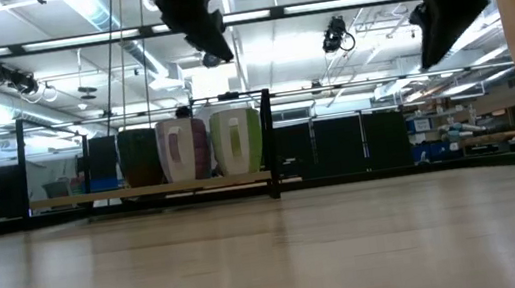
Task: Place coffee mugs
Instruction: Put the light blue mug on the shelf
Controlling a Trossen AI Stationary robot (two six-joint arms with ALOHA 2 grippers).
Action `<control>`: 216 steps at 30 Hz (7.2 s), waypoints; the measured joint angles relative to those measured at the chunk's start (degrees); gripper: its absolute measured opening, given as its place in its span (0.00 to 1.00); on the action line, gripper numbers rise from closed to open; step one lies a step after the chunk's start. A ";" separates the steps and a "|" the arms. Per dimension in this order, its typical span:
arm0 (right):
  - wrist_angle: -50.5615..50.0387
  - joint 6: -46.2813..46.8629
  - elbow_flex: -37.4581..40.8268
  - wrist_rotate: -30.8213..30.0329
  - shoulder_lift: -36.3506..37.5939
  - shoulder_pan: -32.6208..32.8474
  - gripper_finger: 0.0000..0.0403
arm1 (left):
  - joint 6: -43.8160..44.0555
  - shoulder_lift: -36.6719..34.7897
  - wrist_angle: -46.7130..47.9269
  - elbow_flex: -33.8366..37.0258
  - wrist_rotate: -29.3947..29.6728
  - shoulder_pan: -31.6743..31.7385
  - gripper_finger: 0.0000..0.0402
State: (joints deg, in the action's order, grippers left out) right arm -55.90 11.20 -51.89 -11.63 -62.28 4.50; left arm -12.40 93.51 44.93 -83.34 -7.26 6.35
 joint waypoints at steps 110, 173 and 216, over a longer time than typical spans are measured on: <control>-4.75 17.57 -6.31 14.29 -13.39 -6.56 0.18 | -1.74 10.39 -23.89 2.85 18.87 -14.68 0.31; 4.46 35.85 10.71 -50.69 17.72 24.67 0.11 | 27.45 27.38 -23.98 -21.44 10.18 -6.30 0.35; 9.26 32.33 19.25 -69.20 17.66 35.86 0.03 | 35.23 36.70 -27.38 -24.67 9.55 -6.03 0.45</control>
State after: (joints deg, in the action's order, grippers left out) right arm -46.64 43.53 -32.64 -80.84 -44.62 40.36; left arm 22.83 130.21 17.54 -108.01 2.29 0.32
